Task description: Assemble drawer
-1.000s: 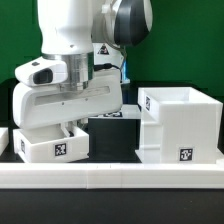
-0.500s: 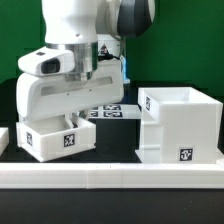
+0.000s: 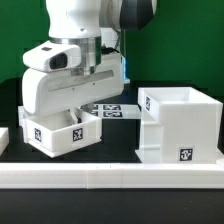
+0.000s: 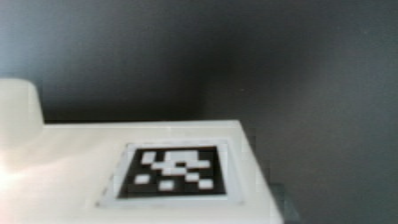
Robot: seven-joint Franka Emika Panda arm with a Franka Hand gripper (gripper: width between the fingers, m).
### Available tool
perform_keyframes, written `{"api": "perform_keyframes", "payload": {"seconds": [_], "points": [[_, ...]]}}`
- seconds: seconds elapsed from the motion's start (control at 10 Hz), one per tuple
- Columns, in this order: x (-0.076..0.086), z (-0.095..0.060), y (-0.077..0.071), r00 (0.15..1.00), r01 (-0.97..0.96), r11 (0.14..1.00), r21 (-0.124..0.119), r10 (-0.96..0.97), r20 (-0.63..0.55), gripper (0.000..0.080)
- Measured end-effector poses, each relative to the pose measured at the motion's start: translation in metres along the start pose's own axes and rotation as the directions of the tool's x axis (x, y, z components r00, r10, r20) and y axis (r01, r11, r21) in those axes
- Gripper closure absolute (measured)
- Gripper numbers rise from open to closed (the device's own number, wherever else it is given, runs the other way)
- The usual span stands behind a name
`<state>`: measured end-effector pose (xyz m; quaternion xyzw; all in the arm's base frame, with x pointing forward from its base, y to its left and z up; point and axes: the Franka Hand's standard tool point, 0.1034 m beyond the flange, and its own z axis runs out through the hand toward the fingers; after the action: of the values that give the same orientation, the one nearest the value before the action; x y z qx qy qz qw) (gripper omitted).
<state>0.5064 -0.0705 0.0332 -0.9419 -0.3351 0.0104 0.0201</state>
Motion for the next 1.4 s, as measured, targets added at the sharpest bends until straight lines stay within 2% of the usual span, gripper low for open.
{"api": "perform_keyframes", "payload": {"seconds": [0.2, 0.3, 0.5, 0.6, 0.7, 1.0, 1.2, 1.4], "points": [[-0.002, 0.000, 0.001, 0.982, 0.189, 0.982, -0.004, -0.189, 0.009, 0.0758], [0.001, 0.000, 0.000, 0.930, 0.368, 0.930, -0.012, -0.367, 0.032, 0.0758], [0.006, 0.001, -0.006, 0.862, 0.506, 0.863, -0.001, -0.505, 0.049, 0.0758], [0.007, 0.002, -0.009, 0.837, 0.545, 0.838, 0.013, -0.545, 0.051, 0.0758], [0.005, 0.002, -0.008, 0.795, 0.605, 0.796, 0.018, -0.605, 0.051, 0.0758], [0.005, 0.003, -0.008, 0.768, 0.637, 0.770, 0.022, -0.637, 0.055, 0.0758], [0.022, 0.003, -0.012, 0.745, 0.666, 0.746, 0.018, -0.666, 0.050, 0.0758], [0.026, 0.007, -0.014, 0.726, 0.686, 0.727, 0.030, -0.686, 0.052, 0.0758]]}}
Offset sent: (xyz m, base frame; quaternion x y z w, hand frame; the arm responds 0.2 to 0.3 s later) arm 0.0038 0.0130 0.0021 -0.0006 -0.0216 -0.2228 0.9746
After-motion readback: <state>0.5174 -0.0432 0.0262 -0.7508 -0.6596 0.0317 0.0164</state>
